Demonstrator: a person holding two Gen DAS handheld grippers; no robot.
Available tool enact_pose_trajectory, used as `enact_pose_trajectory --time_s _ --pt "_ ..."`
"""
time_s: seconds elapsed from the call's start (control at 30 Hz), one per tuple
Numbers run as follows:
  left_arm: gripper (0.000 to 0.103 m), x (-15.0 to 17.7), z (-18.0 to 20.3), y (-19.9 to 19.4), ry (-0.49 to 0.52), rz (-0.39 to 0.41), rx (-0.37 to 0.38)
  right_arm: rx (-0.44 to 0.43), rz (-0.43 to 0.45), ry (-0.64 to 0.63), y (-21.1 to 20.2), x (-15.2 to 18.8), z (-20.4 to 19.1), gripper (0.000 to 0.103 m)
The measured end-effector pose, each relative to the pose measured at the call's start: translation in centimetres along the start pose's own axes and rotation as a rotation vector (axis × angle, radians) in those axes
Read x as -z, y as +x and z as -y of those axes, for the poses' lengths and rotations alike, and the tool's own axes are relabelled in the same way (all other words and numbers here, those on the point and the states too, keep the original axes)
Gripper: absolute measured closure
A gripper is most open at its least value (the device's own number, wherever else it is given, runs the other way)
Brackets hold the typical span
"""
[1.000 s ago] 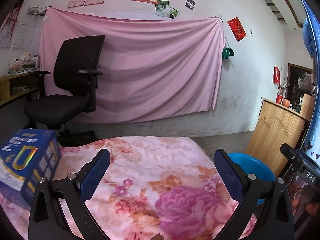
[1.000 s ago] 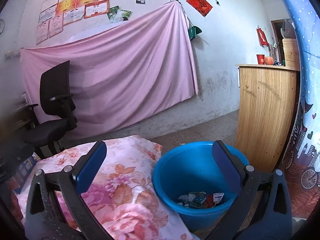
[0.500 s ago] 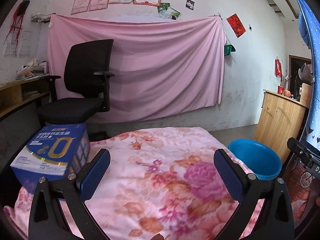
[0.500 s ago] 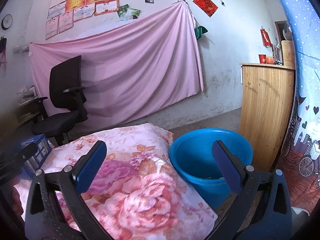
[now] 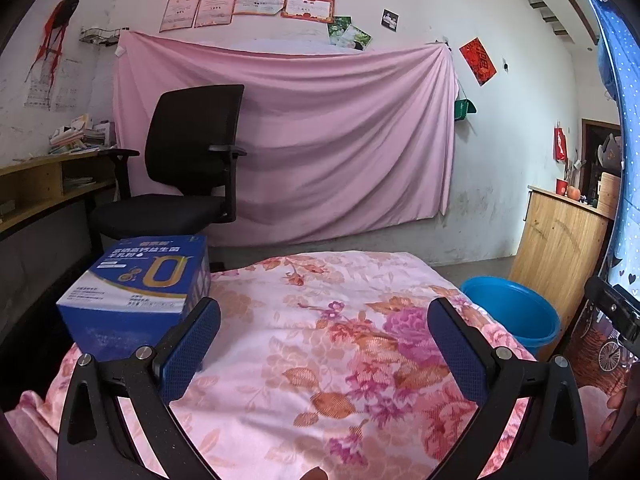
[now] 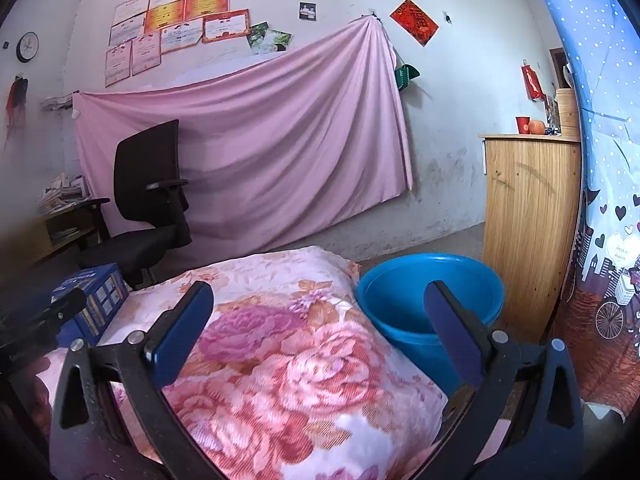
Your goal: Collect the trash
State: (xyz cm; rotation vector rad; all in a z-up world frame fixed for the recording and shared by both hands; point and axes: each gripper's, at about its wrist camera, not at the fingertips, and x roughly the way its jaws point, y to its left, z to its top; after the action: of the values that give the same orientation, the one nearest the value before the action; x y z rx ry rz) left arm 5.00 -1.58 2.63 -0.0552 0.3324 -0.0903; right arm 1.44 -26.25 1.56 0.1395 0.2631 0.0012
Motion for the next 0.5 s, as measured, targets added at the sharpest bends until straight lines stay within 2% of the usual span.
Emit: enact_pose_trajectory --time_s 0.5 --pt "0.002 2.1 -1.0 -3.1 0.009 0.046 -0.044 -0.042 0.038 -0.052 -1.7 2.2 -2.2 0.000"
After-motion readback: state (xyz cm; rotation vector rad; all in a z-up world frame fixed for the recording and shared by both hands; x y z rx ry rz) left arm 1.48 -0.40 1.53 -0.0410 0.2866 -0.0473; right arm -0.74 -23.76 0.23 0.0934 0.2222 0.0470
